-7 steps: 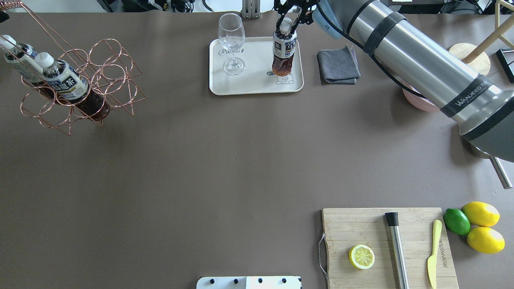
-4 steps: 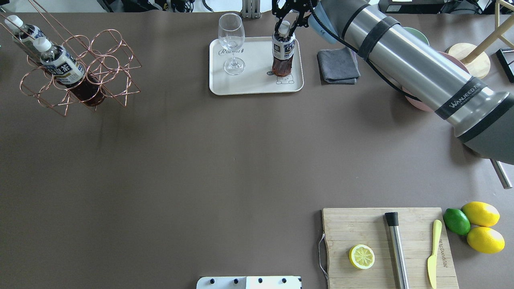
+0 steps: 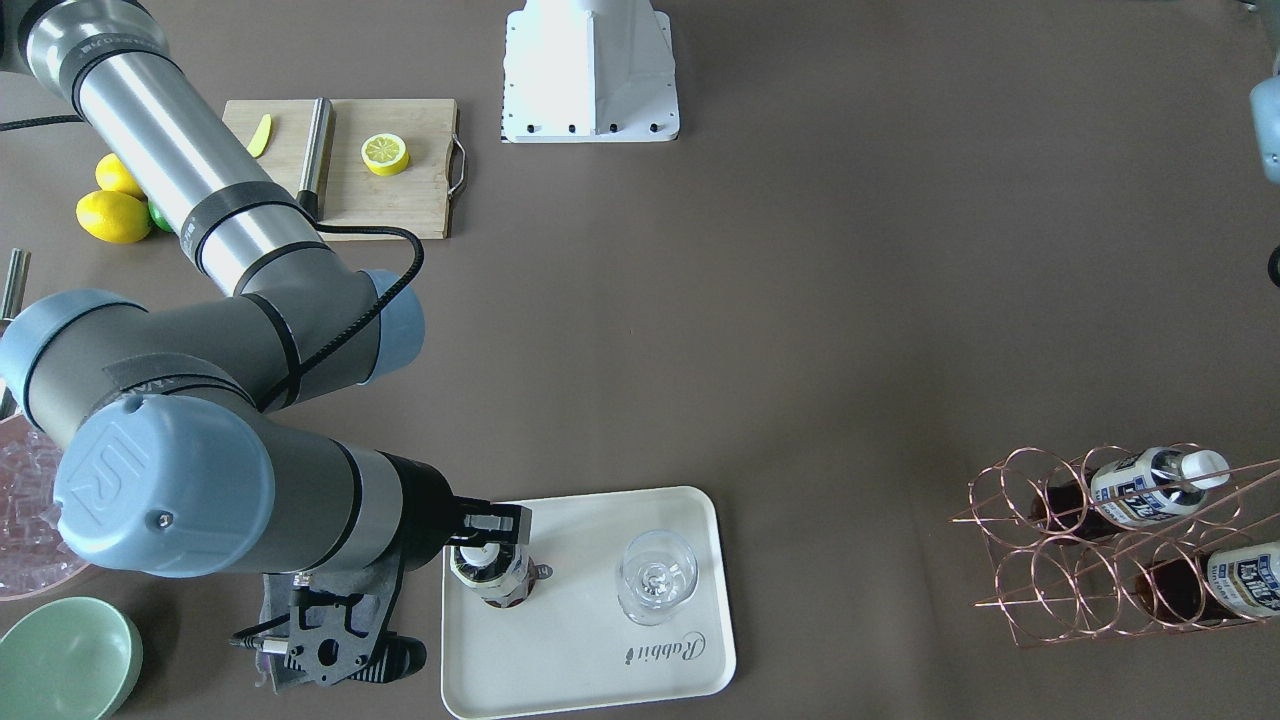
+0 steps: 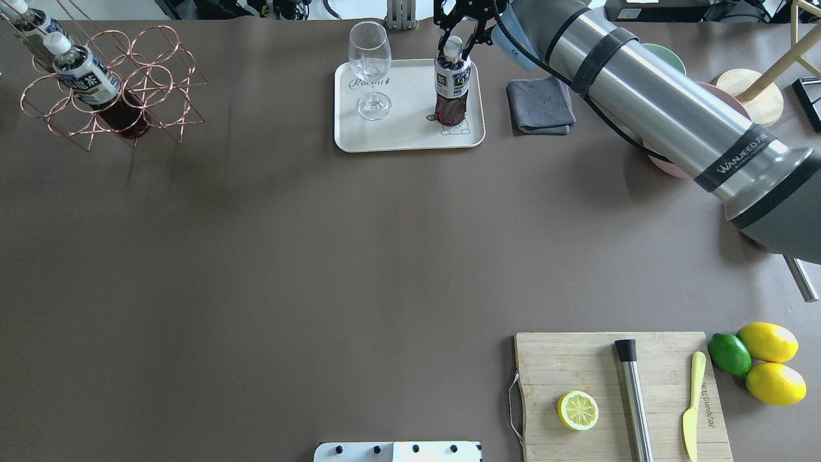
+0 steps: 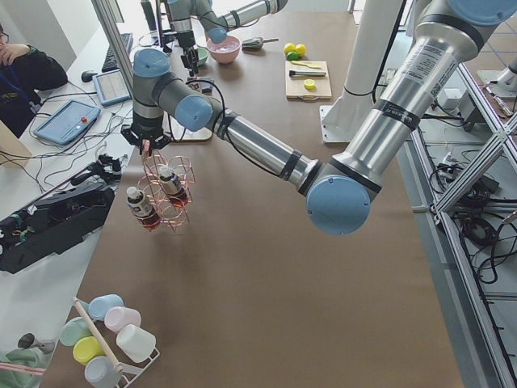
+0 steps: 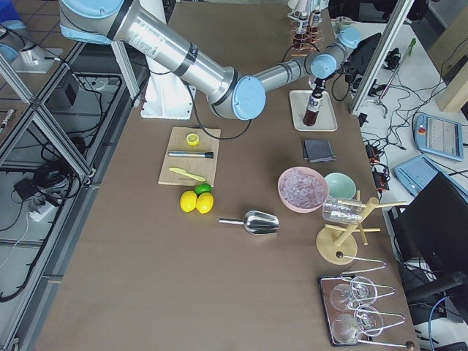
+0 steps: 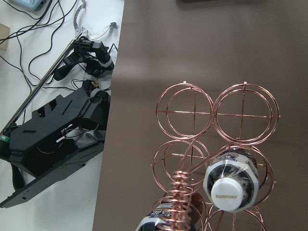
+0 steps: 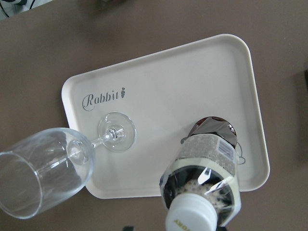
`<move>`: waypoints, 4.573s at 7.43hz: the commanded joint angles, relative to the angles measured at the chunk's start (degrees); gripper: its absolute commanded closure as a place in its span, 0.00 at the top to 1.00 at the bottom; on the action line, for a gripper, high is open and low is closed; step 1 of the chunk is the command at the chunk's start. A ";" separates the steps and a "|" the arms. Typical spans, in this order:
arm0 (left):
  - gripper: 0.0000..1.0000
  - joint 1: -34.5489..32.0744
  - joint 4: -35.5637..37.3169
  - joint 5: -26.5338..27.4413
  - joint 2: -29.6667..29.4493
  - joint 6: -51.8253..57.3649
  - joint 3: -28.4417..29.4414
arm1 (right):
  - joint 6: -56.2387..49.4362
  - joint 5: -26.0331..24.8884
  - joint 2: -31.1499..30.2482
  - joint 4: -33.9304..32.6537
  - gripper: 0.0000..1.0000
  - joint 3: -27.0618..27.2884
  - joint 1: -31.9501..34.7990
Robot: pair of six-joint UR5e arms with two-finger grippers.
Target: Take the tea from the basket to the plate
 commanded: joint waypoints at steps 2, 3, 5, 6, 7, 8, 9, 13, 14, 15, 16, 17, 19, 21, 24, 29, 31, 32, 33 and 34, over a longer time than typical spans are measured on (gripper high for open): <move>0.00 -0.13 -6.00 0.20 -4.48 2.50 11.46 | 0.54 -0.08 -0.35 -0.71 0.99 1.45 0.26; 0.00 -0.22 -6.63 0.12 -4.93 2.50 12.71 | 0.20 0.18 -1.14 -1.32 0.99 3.72 0.69; 0.06 -0.13 -9.16 0.20 -5.02 2.15 14.55 | -1.90 -1.74 -9.36 -9.03 0.99 16.95 0.95; 0.23 -0.04 -10.66 0.12 -5.81 1.88 15.61 | -4.96 -1.75 -13.15 -11.15 0.99 21.02 2.00; 0.43 0.05 -10.76 0.20 -6.25 1.10 15.27 | -8.56 -1.93 -16.32 -12.56 0.99 25.15 2.36; 0.66 -0.04 -10.76 0.12 -6.25 -0.74 15.27 | -11.12 -2.02 -20.87 -13.36 1.00 29.71 3.06; 0.96 0.05 -11.02 0.12 -5.99 -1.28 15.27 | -14.71 -2.10 -26.66 -13.37 1.00 34.28 3.59; 0.97 -0.91 -12.61 -0.41 -4.94 -0.58 13.09 | -39.70 -10.50 -50.48 -22.01 1.00 54.48 6.05; 0.97 -1.01 -12.35 -0.67 -2.06 -0.93 8.46 | -48.58 -14.02 -54.54 -27.99 1.00 58.28 7.88; 0.97 -1.18 -11.74 -2.33 1.19 -1.19 2.93 | -52.06 -15.02 -58.41 -29.52 1.00 60.15 10.34; 0.98 -1.44 -10.51 -5.91 5.92 -2.15 -3.48 | -53.06 -15.46 -64.45 -29.45 1.00 62.43 13.93; 0.98 -1.45 -11.02 -6.91 11.45 -9.82 -10.50 | -53.85 -15.38 -68.86 -29.36 1.00 63.06 17.97; 0.98 -1.01 -13.12 -7.00 15.98 -28.61 -16.63 | -70.91 -16.69 -77.22 -29.36 1.00 62.11 26.76; 0.98 1.97 -18.39 -6.83 15.46 -50.30 -13.57 | -72.75 -16.61 -79.28 -29.36 1.00 58.87 32.31; 0.98 1.37 -18.41 -6.91 19.03 -70.33 -13.64 | -72.23 -16.70 -78.67 -29.28 1.00 56.49 33.83; 0.98 -8.47 -15.96 -6.74 31.89 -70.99 1.88 | -71.96 -16.87 -78.66 -25.67 1.00 56.04 35.23; 0.98 -8.83 -1.26 -6.65 30.93 -63.90 2.79 | -71.96 -16.87 -78.75 -25.67 1.00 56.12 35.50; 0.98 -10.22 1.51 -6.74 31.10 -63.34 0.35 | -71.96 -16.87 -78.84 -25.67 1.00 56.04 35.50; 0.98 -11.11 3.11 -6.74 31.36 -62.99 -2.11 | -71.96 -16.87 -78.75 -25.67 1.00 56.04 35.67; 0.98 -11.12 9.04 -6.74 31.63 -62.98 -6.14 | -72.05 -16.70 -78.84 -25.67 1.00 56.04 36.29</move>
